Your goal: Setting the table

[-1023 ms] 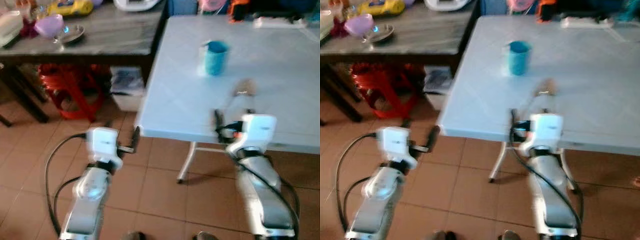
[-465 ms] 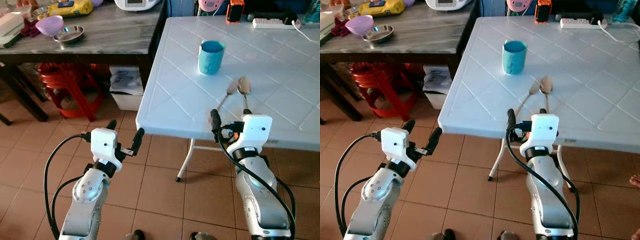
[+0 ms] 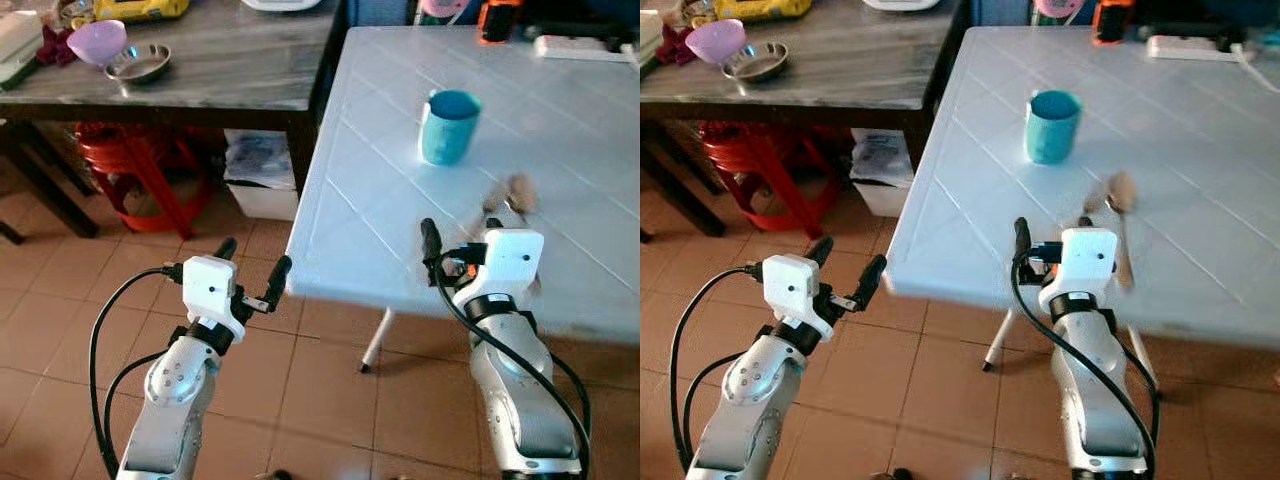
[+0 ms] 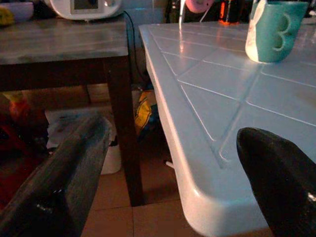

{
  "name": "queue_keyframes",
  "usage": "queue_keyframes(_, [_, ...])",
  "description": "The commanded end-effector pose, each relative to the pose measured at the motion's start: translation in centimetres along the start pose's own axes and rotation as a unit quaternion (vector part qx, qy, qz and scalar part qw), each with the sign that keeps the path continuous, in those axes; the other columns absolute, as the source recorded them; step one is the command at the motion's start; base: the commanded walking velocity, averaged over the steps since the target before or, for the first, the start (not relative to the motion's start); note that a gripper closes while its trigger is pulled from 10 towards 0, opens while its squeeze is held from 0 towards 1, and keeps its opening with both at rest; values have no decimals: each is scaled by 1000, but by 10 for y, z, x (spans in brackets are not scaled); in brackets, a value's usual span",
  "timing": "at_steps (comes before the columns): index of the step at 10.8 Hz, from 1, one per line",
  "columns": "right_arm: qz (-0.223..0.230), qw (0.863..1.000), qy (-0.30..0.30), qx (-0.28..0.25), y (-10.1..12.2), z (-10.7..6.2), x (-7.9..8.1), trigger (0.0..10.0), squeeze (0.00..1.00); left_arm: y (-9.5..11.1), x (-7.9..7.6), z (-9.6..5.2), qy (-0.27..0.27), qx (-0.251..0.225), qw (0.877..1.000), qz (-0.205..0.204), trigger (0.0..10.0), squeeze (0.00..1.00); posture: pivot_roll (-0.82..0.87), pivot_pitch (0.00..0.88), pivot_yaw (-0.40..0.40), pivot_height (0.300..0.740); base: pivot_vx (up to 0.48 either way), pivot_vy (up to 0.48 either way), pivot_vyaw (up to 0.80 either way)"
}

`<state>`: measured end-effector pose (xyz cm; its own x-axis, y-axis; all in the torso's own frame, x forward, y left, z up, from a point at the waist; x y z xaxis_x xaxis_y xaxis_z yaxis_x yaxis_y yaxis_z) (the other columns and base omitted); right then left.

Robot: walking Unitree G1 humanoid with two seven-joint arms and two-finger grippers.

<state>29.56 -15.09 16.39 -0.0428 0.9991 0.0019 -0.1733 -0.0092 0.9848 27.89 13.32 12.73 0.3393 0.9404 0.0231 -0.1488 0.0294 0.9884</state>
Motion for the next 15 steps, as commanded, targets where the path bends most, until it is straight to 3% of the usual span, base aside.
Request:
queue_keyframes(1, [-3, 1000, -4, 0, 0, -3, -3, 10000, 0, -1, -2, -2, -6, 1, 1000, -2, 10000, 0, -93, 181, 103, 740, 337, 0, 0])
queue_keyframes(6, [19, 1000, -14, 6, 0, -6, -2, 10000, 0, -5, -5, -8, -20, 8, 1000, -18, 10000, 0, -101, 191, 99, 740, 0, 0, 0])
queue_keyframes(8, [55, 998, -31, 15, 0, -4, 2, 10000, 0, -6, -15, -12, -83, 8, 996, -23, 10000, 0, -101, 202, 97, 740, 0, 0, 0])
queue_keyframes(10, [94, 993, -55, 34, -2, -4, 1, 10000, 0, -6, -11, -14, -90, 12, 996, -16, 10000, 0, -104, 208, 98, 740, 0, 0, 0])
queue_keyframes(15, [139, 985, -94, 44, 7, 10, -2, 10000, 0, -9, -16, -15, -119, 14, 992, -26, 10000, 0, -108, 217, 98, 740, 0, 0, 0])
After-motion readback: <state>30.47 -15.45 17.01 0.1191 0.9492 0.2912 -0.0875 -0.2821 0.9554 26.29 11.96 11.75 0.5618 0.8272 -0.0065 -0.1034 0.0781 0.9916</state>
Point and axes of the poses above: a point about 5 cm out from each wrist's last joint towards the gripper, its own z axis pointing out of the wrist towards the gripper, its own y axis along the axis of the wrist's last joint, x = y × z, the point moved 1 cm from there along z, pointing out of the wrist towards the gripper, and after that the axes turned 1 degree about z, right-handed, at the moved point
